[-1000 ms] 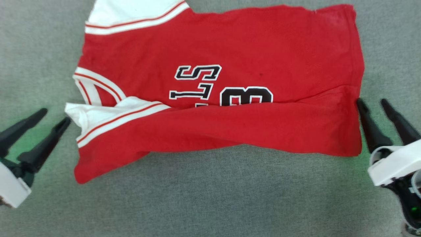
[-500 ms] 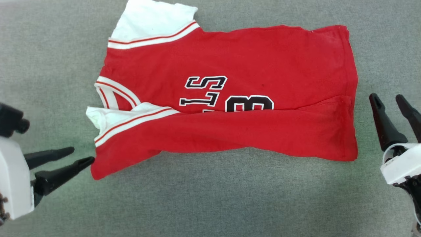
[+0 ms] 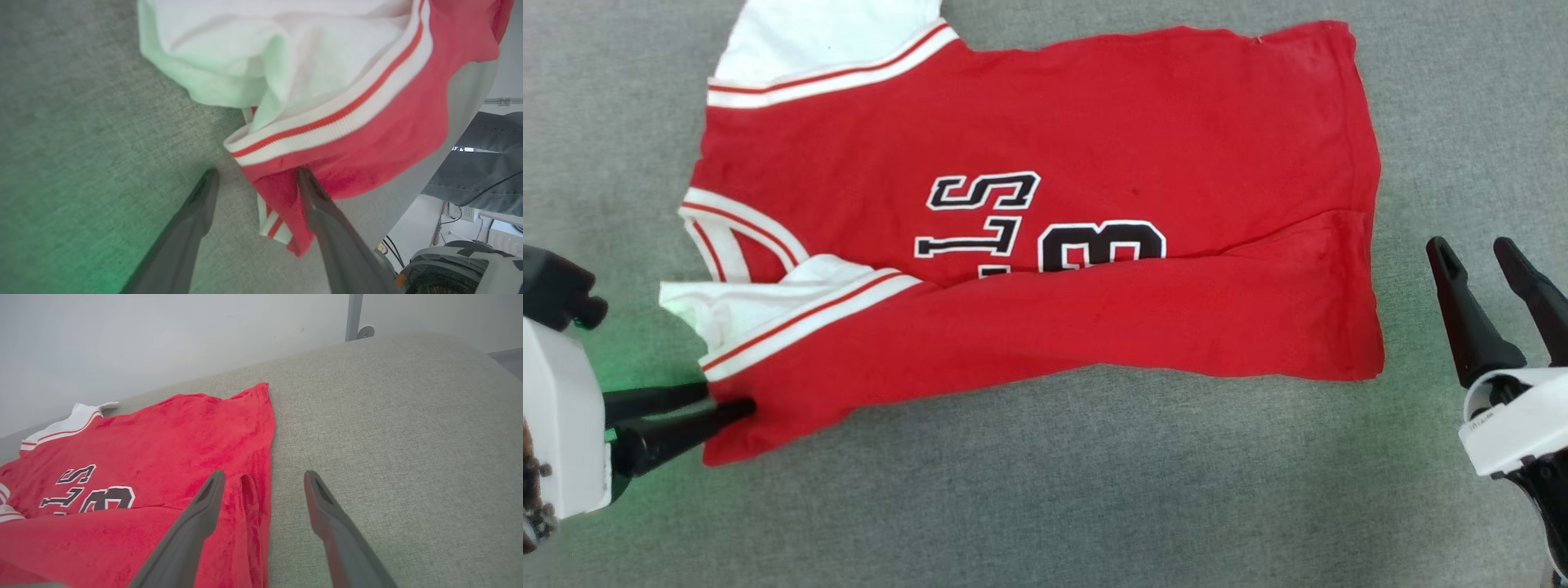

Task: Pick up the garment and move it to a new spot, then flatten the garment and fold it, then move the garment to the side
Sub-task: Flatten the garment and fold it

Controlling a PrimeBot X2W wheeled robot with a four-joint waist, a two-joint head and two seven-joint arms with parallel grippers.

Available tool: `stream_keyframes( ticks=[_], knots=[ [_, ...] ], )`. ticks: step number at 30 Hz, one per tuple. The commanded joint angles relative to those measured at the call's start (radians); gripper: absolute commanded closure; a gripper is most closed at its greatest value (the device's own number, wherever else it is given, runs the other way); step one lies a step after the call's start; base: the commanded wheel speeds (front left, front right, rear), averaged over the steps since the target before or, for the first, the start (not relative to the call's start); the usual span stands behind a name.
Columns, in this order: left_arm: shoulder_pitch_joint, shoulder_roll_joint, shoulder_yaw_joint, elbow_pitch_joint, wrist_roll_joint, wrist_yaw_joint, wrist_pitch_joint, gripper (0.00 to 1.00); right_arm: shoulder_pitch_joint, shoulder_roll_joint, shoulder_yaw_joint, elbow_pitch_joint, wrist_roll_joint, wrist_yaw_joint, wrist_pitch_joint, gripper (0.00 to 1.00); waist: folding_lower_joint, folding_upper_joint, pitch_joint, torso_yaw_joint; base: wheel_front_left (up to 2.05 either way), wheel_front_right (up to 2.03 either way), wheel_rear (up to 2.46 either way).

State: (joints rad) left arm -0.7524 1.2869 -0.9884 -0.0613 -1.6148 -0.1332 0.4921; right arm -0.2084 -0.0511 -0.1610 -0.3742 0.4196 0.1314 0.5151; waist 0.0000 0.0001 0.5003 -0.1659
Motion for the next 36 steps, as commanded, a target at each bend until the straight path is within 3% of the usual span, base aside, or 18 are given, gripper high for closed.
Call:
stream_keyframes(
  ticks=[1, 2, 3, 5, 9, 17, 27, 28, 30, 36],
  knots=[
    [0.042, -0.048, -0.024, -0.003, -0.017, 0.005, 0.012, 0.16, 0.016, 0.001, -0.008, -0.009, -0.004, -0.002, 0.003, 0.00, 0.0000, -0.0001, 0.012, -0.012, 0.00, 0.00, 0.00],
    [0.045, -0.052, -0.020, -0.011, -0.030, 0.004, 0.017, 0.49, 0.014, 0.001, -0.010, -0.015, -0.005, -0.002, 0.008, 0.00, 0.0000, -0.0001, 0.013, -0.013, 0.00, 0.00, 0.00],
    [0.049, -0.055, -0.015, -0.020, -0.041, 0.004, 0.024, 0.60, 0.014, 0.001, -0.010, -0.021, -0.006, -0.002, 0.011, 0.00, 0.0000, -0.0001, 0.014, -0.014, 0.00, 0.00, 0.00],
    [0.059, -0.062, -0.003, -0.042, -0.061, 0.003, 0.039, 1.00, 0.017, 0.001, -0.010, -0.031, -0.010, -0.002, 0.023, 0.00, 0.0000, -0.0001, 0.015, -0.013, 0.00, 0.00, 0.00],
    [0.065, -0.044, 0.039, -0.055, -0.070, 0.004, 0.052, 1.00, 0.032, 0.001, 0.018, -0.046, -0.043, -0.002, 0.100, 0.00, 0.0000, -0.0001, 0.018, -0.008, 0.00, 0.00, 0.00],
    [0.088, -0.045, 0.097, -0.084, -0.033, 0.004, 0.062, 1.00, 0.010, 0.001, 0.116, -0.084, -0.164, -0.002, 0.427, 0.00, 0.0000, -0.0001, 0.031, 0.008, 0.00, 0.00, 0.00],
    [0.095, -0.060, 0.149, -0.096, 0.000, 0.004, 0.061, 1.00, -0.053, 0.001, 0.090, -0.023, -0.282, -0.002, 0.557, 0.00, 0.0000, -0.0001, 0.059, 0.042, 0.00, 0.00, 0.00],
    [0.098, -0.063, 0.160, -0.097, 0.003, 0.005, 0.060, 1.00, -0.051, 0.001, 0.094, 0.000, -0.273, -0.002, 0.577, 0.58, 0.0000, -0.0001, 0.062, 0.046, 0.00, 0.00, 0.00],
    [0.099, -0.064, 0.170, -0.095, 0.007, 0.005, 0.057, 1.00, -0.048, 0.003, 0.107, 0.012, -0.267, -0.002, 0.587, 1.00, 0.0000, -0.0001, 0.063, 0.049, 0.00, 0.00, 0.00],
    [0.114, -0.061, 0.202, -0.096, 0.010, 0.005, 0.036, 1.00, -0.054, -0.001, 0.080, 0.008, -0.252, -0.002, 0.564, 1.00, 0.0000, -0.0001, 0.044, 0.049, 0.00, 0.00, 0.00]
  ],
)
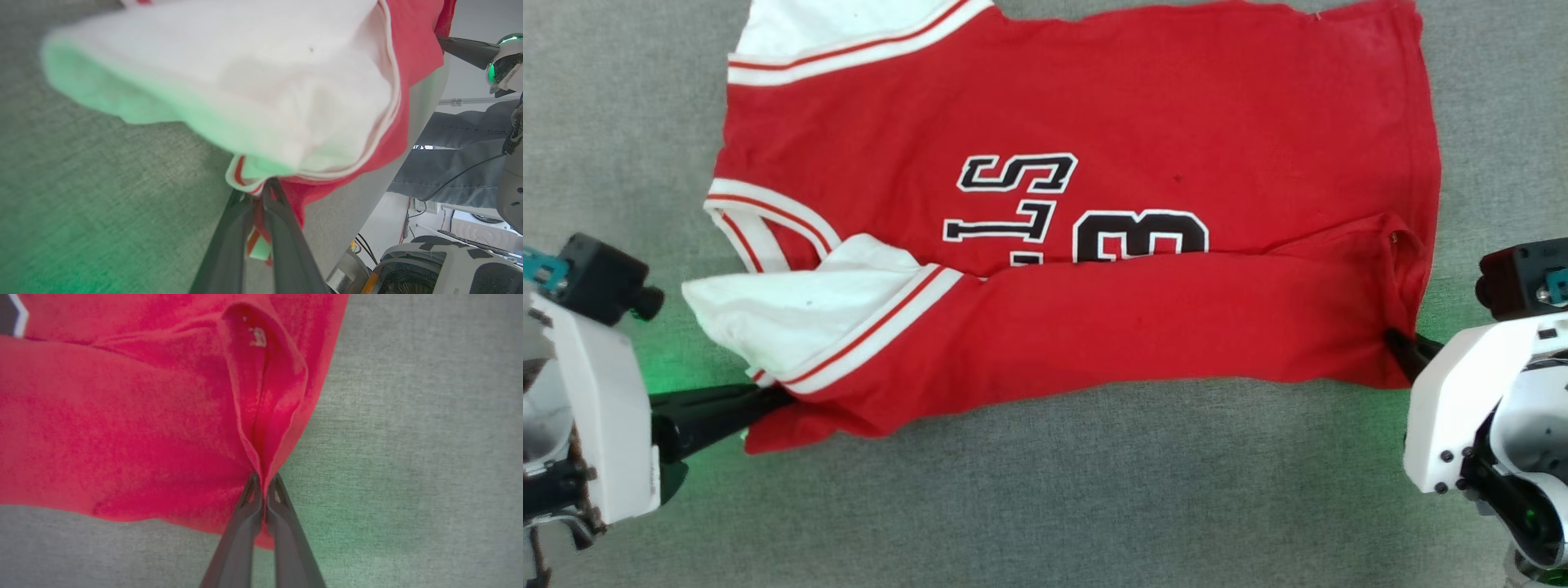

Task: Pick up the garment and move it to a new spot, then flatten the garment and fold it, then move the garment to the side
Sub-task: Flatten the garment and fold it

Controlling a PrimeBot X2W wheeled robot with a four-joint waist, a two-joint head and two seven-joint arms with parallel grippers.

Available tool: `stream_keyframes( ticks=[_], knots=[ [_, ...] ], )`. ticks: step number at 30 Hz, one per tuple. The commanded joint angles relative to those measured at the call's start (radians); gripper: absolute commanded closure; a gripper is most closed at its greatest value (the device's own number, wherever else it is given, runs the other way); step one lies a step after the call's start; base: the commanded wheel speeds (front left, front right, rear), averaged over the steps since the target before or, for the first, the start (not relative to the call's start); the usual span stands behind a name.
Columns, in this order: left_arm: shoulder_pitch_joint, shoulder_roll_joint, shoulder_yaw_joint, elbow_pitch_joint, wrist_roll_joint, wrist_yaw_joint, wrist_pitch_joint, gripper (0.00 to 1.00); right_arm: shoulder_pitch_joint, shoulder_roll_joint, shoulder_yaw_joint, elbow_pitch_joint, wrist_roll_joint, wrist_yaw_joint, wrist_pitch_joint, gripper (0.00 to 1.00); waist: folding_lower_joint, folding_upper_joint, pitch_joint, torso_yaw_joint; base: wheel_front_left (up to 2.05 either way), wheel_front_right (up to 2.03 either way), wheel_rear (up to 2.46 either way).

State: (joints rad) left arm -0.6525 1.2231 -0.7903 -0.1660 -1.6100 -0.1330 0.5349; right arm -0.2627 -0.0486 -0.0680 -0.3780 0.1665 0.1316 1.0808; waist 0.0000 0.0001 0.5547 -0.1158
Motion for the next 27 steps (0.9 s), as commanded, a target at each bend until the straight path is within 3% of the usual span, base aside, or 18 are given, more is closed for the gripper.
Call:
stream_keyframes(
  ticks=[1, 10, 20, 21, 22, 23, 24, 27],
  knots=[
    [0.021, 0.008, 0.008, 0.004, 0.008, 0.004, -0.013, 1.00, 0.002, -0.003, -0.017, 0.007, 0.002, -0.002, -0.002, 1.00, 0.0000, -0.0001, -0.019, -0.001, 0.00, 0.00, 0.00],
    [0.111, 0.061, 0.045, -0.072, -0.021, 0.003, -0.077, 1.00, 0.041, -0.002, -0.049, -0.047, 0.001, -0.002, 0.047, 1.00, 0.0000, -0.0001, -0.094, 0.014, 0.00, 0.00, 0.00],
    [0.260, 0.129, 0.038, -0.198, 0.031, 0.004, -0.184, 1.00, 0.102, -0.031, -0.081, -0.102, 0.016, -0.002, 0.124, 1.00, 0.0000, -0.0001, -0.123, 0.035, 0.00, 0.00, 0.00],
    [0.269, 0.128, 0.037, -0.203, 0.034, 0.004, -0.196, 1.00, 0.099, -0.033, -0.087, -0.103, 0.014, -0.002, 0.114, 0.87, 0.0000, -0.0001, -0.124, 0.038, 0.00, 0.00, 0.00],
    [0.273, 0.126, 0.039, -0.203, 0.038, 0.004, -0.210, 0.85, 0.095, -0.032, -0.093, -0.103, 0.013, -0.002, 0.104, 0.57, 0.0000, -0.0001, -0.125, 0.041, 0.00, 0.00, 0.00],
    [0.272, 0.122, 0.045, -0.198, 0.047, 0.004, -0.230, 0.52, 0.089, -0.032, -0.099, -0.104, 0.011, -0.002, 0.088, 0.00, 0.0000, -0.0001, -0.125, 0.043, 0.00, 0.00, 0.00],
    [0.273, 0.116, 0.049, -0.190, 0.045, 0.004, -0.243, 0.02, 0.081, -0.030, -0.108, -0.104, 0.011, -0.002, 0.070, 0.00, 0.0000, -0.0001, -0.127, 0.045, 0.00, 0.00, 0.00],
    [0.272, 0.110, 0.053, -0.186, 0.053, 0.004, -0.270, 0.00, 0.070, -0.018, -0.131, -0.105, 0.034, -0.002, 0.024, 0.00, 0.0000, -0.0001, -0.134, 0.050, 0.00, 0.00, 0.00]
  ],
)
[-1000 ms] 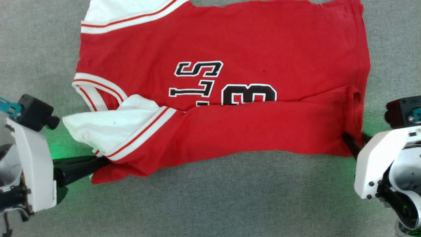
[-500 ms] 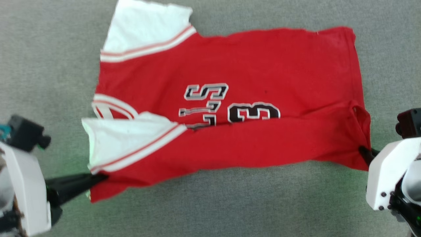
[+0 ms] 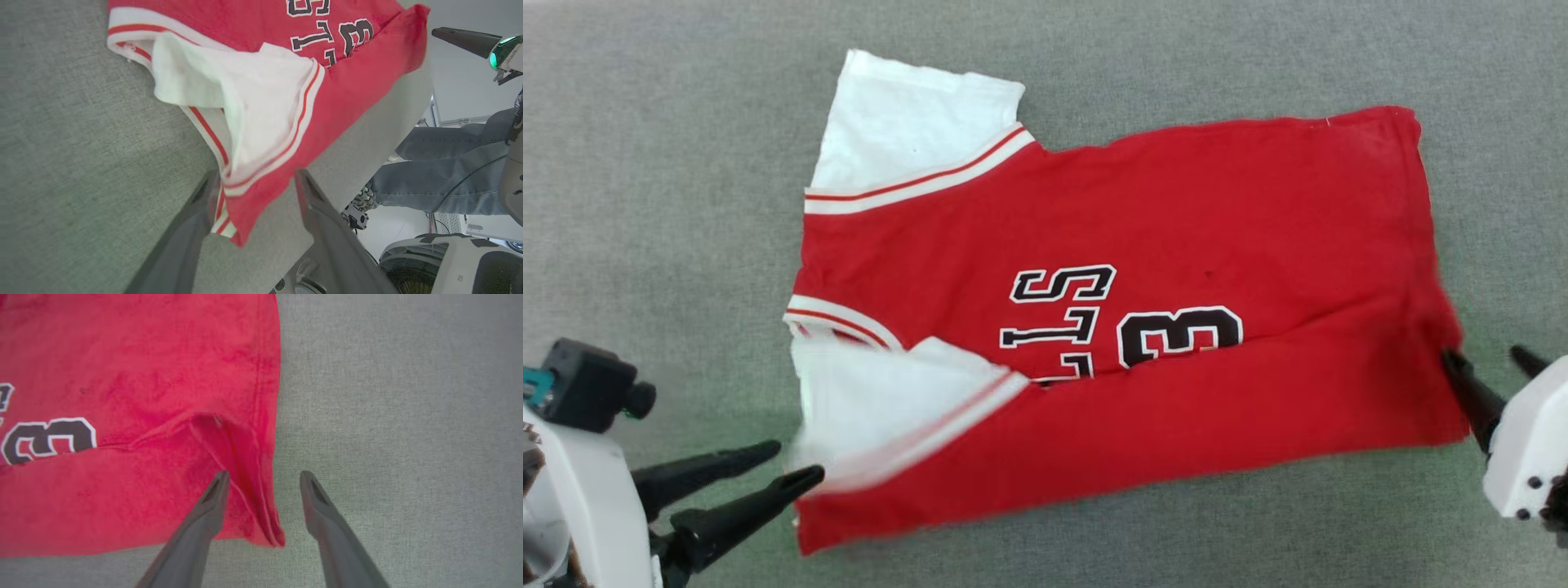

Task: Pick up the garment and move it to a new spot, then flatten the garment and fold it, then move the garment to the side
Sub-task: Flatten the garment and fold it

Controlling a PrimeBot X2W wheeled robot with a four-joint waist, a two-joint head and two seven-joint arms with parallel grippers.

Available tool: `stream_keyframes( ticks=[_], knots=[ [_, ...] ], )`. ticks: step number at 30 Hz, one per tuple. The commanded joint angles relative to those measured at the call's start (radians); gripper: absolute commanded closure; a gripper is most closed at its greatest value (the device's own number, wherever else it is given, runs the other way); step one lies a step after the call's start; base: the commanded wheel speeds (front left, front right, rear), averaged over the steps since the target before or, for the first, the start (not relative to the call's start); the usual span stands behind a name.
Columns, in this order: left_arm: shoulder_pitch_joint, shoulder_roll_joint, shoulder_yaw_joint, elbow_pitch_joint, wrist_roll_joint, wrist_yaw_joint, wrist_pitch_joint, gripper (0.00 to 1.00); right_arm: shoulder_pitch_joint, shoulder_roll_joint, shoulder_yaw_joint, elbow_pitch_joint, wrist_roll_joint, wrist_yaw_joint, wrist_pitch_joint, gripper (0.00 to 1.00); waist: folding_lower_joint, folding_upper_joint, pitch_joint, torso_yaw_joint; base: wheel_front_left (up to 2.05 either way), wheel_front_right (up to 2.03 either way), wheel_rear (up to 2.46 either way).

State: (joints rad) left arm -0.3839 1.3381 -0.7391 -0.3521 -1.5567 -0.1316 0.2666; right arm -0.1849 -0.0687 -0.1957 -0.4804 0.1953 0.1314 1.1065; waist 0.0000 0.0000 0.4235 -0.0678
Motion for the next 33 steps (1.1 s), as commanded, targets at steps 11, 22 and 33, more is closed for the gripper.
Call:
stream_keyframes(
  ticks=[11, 22, 33],
  knots=[
    [-0.008, 0.015, 0.087, 0.097, 0.023, 0.002, -0.220, 0.00, -0.032, -0.014, 0.045, -0.033, -0.002, -0.001, -0.384, 0.00, 0.0000, 0.0000, -0.019, -0.013, 0.00, 0.00, 0.00],
    [-0.210, -0.073, 0.114, 0.389, 0.222, 0.002, -0.369, 0.00, -0.093, 0.017, 0.173, 0.127, -0.141, -0.002, -0.978, 0.00, 0.0000, 0.0000, 0.026, -0.103, 0.00, 0.00, 0.00],
    [-0.598, -0.131, 0.055, 0.559, 0.261, 0.002, -0.150, 0.00, -0.041, 0.020, 0.245, 0.069, -0.039, -0.002, -1.175, 0.00, 0.0000, 0.0000, 0.143, -0.258, 0.00, 0.00, 0.00]
  ],
)
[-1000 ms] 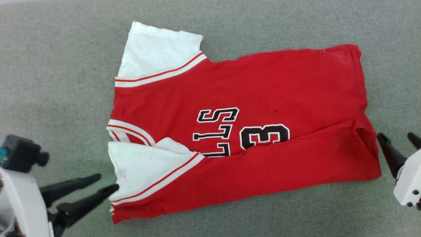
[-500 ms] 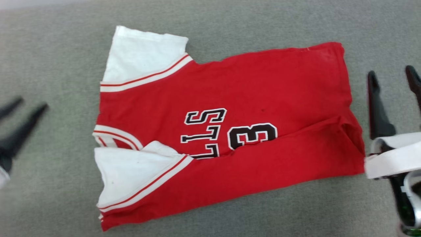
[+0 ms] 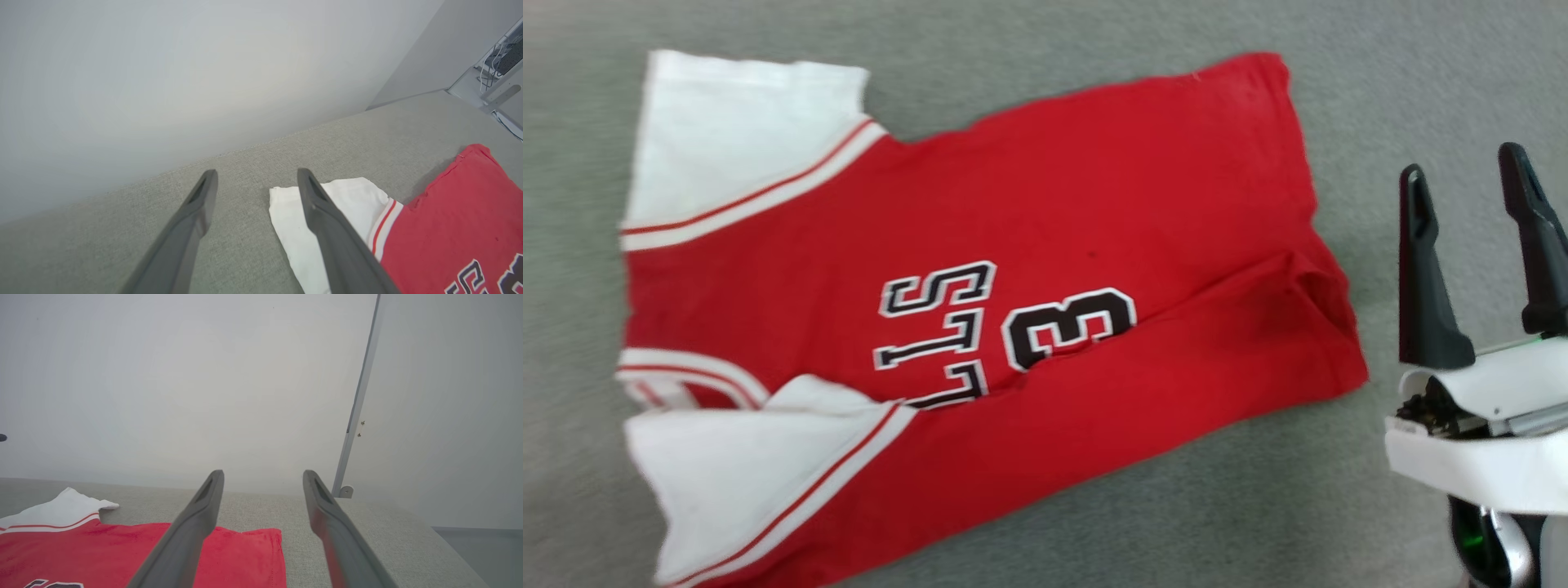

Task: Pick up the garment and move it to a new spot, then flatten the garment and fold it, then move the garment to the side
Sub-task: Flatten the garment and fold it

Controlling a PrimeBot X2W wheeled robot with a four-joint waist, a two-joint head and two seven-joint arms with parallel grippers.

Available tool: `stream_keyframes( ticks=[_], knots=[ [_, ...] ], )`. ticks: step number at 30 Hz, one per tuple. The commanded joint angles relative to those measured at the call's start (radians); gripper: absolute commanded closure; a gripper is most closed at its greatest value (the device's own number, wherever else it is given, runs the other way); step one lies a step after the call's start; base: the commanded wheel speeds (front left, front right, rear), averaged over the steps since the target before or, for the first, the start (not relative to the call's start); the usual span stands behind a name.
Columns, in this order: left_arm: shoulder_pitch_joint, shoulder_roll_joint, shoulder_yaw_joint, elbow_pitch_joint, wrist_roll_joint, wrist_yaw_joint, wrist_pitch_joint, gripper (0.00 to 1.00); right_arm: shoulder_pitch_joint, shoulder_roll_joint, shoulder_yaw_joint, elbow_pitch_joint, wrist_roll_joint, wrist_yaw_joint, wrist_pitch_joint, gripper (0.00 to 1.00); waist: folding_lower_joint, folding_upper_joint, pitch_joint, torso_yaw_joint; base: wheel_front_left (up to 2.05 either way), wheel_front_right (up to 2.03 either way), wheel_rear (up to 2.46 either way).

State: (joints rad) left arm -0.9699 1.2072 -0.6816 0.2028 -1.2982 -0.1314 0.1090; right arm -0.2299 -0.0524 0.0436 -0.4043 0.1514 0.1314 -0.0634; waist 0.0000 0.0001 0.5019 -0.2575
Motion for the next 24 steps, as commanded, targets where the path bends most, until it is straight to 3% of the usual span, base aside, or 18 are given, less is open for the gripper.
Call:
stream_keyframes(
  ticks=[1, 7, 14, 17, 24],
  knots=[
    [-0.038, 0.002, -0.015, 0.006, -0.007, 0.002, 0.041, 0.00, 0.010, 0.003, 0.016, -0.016, 0.006, -0.002, -0.010, 0.00, 0.0000, -0.0001, 0.076, -0.082, 0.00, 0.00, 0.00],
    [-0.168, 0.042, -0.073, 0.031, -0.079, 0.001, 0.278, 0.00, 0.032, 0.003, 0.073, -0.054, 0.014, -0.002, -0.026, 0.00, 0.0000, -0.0001, 0.115, -0.148, 0.00, 0.00, 0.00],
    [-0.217, 0.129, -0.143, -0.002, -0.148, 0.002, 0.548, 0.00, 0.050, 0.003, 0.101, -0.066, 0.013, -0.002, -0.029, 0.00, 0.0000, -0.0001, 0.132, -0.186, 0.00, 0.00, 0.00],
    [-0.232, 0.160, -0.160, 0.000, -0.125, 0.002, 0.584, 0.00, 0.062, 0.003, 0.105, -0.075, 0.022, -0.002, -0.042, 0.00, 0.0000, -0.0001, 0.152, -0.198, 0.00, 0.00, 0.00],
    [-0.228, 0.171, -0.197, 0.023, -0.125, 0.002, 0.590, 0.00, 0.087, 0.003, 0.121, -0.083, 0.022, -0.002, -0.060, 0.00, 0.0000, -0.0001, 0.175, -0.221, 0.00, 0.00, 0.00]
  ],
)
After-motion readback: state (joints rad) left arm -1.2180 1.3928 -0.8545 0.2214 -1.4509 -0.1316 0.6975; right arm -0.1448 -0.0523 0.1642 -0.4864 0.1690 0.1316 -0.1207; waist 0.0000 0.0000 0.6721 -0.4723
